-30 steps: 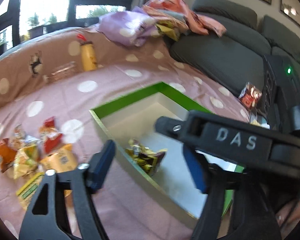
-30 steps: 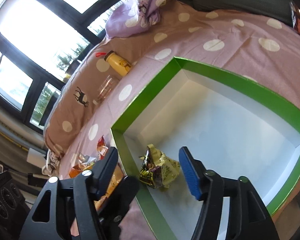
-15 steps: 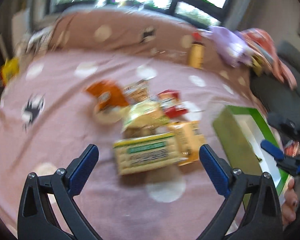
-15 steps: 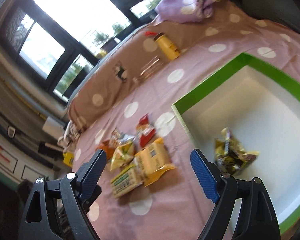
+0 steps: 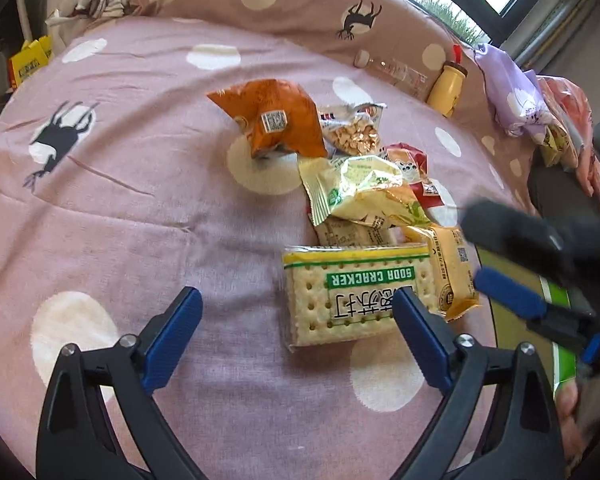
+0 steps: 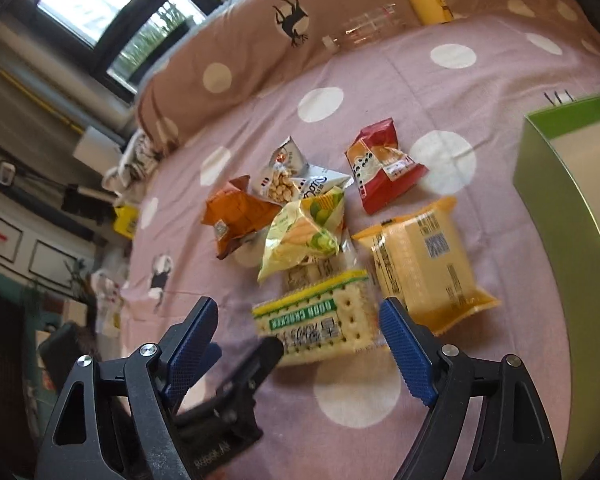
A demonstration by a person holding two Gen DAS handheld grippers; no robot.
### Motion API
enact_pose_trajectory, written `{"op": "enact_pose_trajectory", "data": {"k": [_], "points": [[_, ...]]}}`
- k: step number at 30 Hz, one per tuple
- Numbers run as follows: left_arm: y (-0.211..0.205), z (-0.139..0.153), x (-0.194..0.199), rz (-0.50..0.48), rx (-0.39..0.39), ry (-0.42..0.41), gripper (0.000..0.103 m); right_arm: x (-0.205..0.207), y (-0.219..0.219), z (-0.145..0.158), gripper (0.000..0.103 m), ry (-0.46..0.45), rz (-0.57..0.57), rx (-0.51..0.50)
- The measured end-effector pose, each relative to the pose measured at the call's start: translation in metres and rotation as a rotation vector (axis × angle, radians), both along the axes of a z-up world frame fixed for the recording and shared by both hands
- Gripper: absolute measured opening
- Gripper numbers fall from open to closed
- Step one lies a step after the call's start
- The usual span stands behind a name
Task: Organize snacks
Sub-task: 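Move the right gripper back and grasp the SODA CRACKER pack, then lift the cracker pack into the green box and release it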
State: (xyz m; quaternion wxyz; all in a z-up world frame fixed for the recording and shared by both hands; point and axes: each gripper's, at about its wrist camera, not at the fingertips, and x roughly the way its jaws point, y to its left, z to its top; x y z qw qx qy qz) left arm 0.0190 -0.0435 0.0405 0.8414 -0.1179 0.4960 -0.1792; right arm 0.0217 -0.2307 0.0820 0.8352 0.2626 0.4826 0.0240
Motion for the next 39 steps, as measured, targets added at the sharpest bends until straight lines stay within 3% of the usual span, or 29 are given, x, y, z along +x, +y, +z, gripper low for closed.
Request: {"op": "enact_pose_trajectory", "data": {"k": [5,7,10,12,14,17,22,31,39], "points": [[-0.006,-0.008,0.002,-0.014,0.041,0.011,0.072,0.009,0.005,-0.017,0.076,0.01,0.03,-0.047],[-0.009,-0.01,0.004,-0.034,0.016,0.017,0.07,0.009,0.0,-0.028,0.067,0.06,0.014,-0.037],[-0.013,-0.012,0.005,-0.06,-0.038,0.04,0.06,0.009,-0.002,-0.035,0.067,0.065,0.03,-0.004],[-0.015,-0.011,0.002,-0.062,-0.022,0.026,0.06,0.008,0.001,-0.039,0.067,0.075,0.04,-0.02],[-0.016,-0.008,-0.001,-0.06,-0.007,0.009,0.052,0.007,0.005,-0.042,0.067,0.081,0.051,-0.033],[-0.012,-0.004,-0.004,-0.055,-0.005,0.001,0.05,0.005,0.01,-0.041,0.067,0.069,0.057,-0.073],[-0.009,0.009,-0.01,-0.055,-0.006,-0.052,0.047,-0.003,0.012,-0.033,0.067,0.032,0.055,-0.045],[-0.009,0.041,-0.029,-0.068,-0.045,-0.179,0.047,-0.027,0.017,0.006,0.067,-0.111,0.026,-0.08],[-0.01,0.056,-0.04,-0.077,-0.063,-0.232,0.047,-0.04,0.018,0.027,0.067,-0.179,0.012,-0.104]]}}
